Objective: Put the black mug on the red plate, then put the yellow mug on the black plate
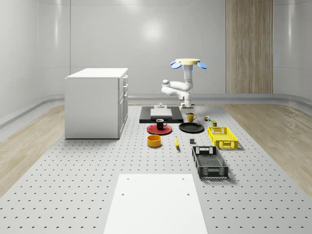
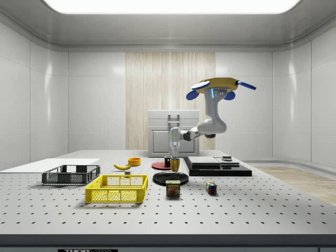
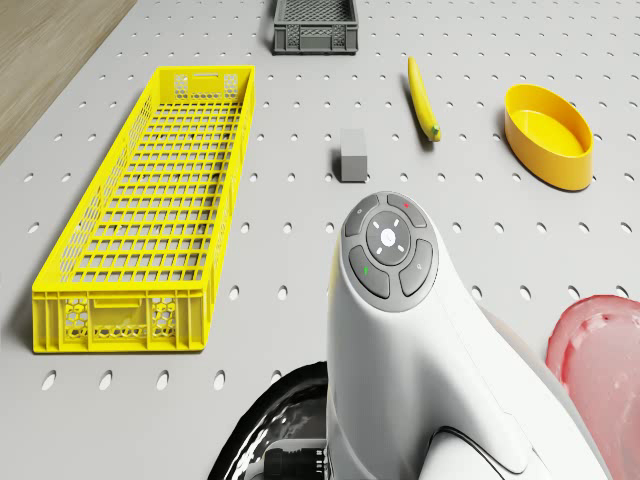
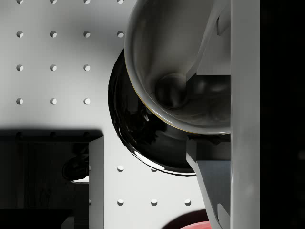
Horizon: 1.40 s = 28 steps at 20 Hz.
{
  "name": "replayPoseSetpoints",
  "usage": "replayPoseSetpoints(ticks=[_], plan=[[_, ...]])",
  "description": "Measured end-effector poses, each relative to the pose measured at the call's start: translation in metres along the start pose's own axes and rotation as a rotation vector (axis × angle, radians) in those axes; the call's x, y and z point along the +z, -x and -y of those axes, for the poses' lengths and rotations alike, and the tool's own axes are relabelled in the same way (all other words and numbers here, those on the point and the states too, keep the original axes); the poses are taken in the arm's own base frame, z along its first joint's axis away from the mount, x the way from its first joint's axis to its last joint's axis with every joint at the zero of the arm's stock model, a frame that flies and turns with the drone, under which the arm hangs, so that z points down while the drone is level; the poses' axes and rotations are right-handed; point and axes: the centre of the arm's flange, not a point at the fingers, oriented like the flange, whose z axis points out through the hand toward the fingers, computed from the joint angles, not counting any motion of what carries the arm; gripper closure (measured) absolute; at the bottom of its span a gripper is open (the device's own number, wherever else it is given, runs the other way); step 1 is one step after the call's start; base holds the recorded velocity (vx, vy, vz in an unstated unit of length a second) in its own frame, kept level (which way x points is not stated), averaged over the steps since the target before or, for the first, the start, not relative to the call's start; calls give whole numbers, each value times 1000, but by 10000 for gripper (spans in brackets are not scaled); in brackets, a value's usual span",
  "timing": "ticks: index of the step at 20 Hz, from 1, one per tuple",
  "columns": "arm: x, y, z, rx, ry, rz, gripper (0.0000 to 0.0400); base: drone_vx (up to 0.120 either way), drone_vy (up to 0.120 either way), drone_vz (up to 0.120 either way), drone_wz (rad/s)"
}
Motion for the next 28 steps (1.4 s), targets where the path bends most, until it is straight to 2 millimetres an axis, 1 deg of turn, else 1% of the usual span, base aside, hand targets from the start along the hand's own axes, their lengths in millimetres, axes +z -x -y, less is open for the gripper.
replayPoseSetpoints(ticks=[19, 20, 21, 22, 23, 25, 28], plan=[[56, 0, 0, 0, 0, 0, 290, 0, 0, 0, 0], [58, 0, 0, 0, 0, 0, 246, 0, 0, 0, 0], [59, 0, 0, 0, 0, 0, 191, 0, 0, 0, 0], [60, 0, 0, 0, 0, 0, 149, 0, 0, 0, 0], [59, 0, 0, 0, 0, 0, 116, 0, 0, 0, 0], [55, 0, 0, 0, 0, 0, 70, 0, 0, 0, 0], [44, 0, 0, 0, 0, 0, 33, 0, 0, 0, 0]])
